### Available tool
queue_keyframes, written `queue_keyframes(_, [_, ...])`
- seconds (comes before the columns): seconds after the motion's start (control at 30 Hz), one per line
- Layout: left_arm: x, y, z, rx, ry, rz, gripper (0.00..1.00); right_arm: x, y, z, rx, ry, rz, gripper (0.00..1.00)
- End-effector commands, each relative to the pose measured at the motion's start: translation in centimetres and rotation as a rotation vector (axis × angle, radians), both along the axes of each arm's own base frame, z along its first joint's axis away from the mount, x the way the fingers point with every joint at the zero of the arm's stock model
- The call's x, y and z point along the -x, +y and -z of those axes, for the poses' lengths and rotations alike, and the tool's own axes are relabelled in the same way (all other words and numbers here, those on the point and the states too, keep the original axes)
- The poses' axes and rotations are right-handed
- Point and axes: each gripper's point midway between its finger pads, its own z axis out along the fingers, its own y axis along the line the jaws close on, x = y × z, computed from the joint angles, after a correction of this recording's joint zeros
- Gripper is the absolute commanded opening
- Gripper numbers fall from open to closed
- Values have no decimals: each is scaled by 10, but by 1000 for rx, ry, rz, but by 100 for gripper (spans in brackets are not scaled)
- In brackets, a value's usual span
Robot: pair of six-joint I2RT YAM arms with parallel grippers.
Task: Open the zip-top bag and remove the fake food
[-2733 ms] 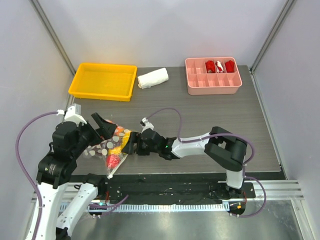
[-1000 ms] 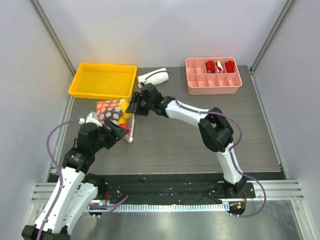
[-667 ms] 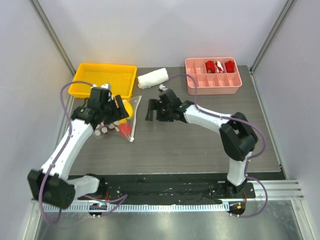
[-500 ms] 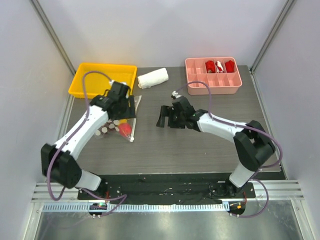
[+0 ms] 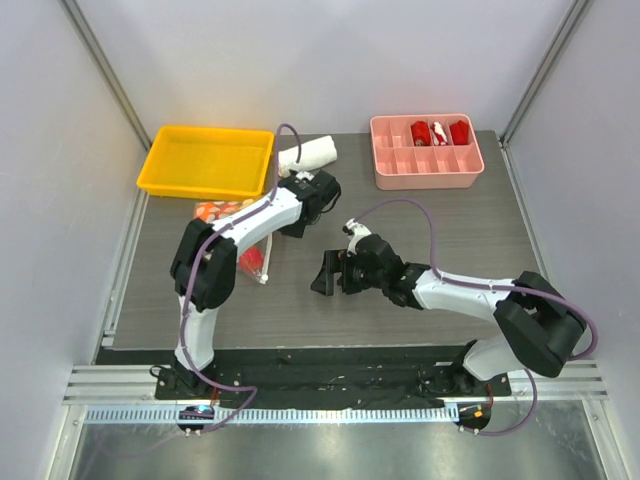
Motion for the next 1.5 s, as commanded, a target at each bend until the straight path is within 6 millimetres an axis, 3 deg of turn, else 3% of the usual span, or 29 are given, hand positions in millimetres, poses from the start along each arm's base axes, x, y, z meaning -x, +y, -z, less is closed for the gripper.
queue_keyframes(0.0, [-6,17,-6,-145,-56,-40,56,-7,18,-30,-111,-124,-17,93])
queue_keyframes(0.07, [-6,18,6,-165,-37,-48,54,-2,20,-27,-122,-129,-21,93])
queue_keyframes(0.13, [-6,17,15,-169,-22,-52,45,1,20,-22,-125,-131,-22,93])
queue_keyframes(0.23, [-7,15,13,-151,-26,-51,18,9,29,-20,-149,-154,-58,93])
queue_keyframes(0.27, [-8,15,9,-138,-33,-52,1,10,32,-18,-144,-171,-79,93])
queue_keyframes(0.37, [-9,17,-9,-33,-69,-84,0,13,41,-16,-130,-200,-119,93])
queue_keyframes(0.5, [-1,38,-45,52,-180,-196,0,12,52,-16,-120,-241,-158,93])
queue_keyframes(0.63, [21,52,-87,283,-286,-352,0,13,70,-34,-145,-327,-190,94])
queue_keyframes(0.73, [34,50,-100,454,-321,-464,0,10,78,-46,-125,-472,-179,95])
queue_keyframes(0.77, [40,50,-110,527,-344,-513,0,13,86,-58,-160,-532,-174,95])
queue_keyframes(0.97, [63,37,-136,845,-351,-624,0,11,94,-78,-176,-682,-170,95])
queue_keyframes(1.1, [78,32,-132,991,-339,-737,0,12,81,-91,-137,-766,-105,94])
queue_keyframes(1.13, [81,31,-133,1022,-341,-752,0,6,68,-88,-100,-780,-42,94])
queue_keyframes(1.2, [86,26,-140,1129,-346,-775,0,3,57,-104,-134,-826,15,93])
queue_keyframes(1.23, [91,25,-125,1154,-328,-828,0,5,52,-101,-131,-832,16,93])
queue_keyframes(1.33, [93,16,-126,1302,-332,-876,1,11,59,-112,-174,-876,-26,88])
queue_keyframes(1.47, [98,19,-136,1341,-346,-889,0,16,72,-119,-224,-894,-69,84])
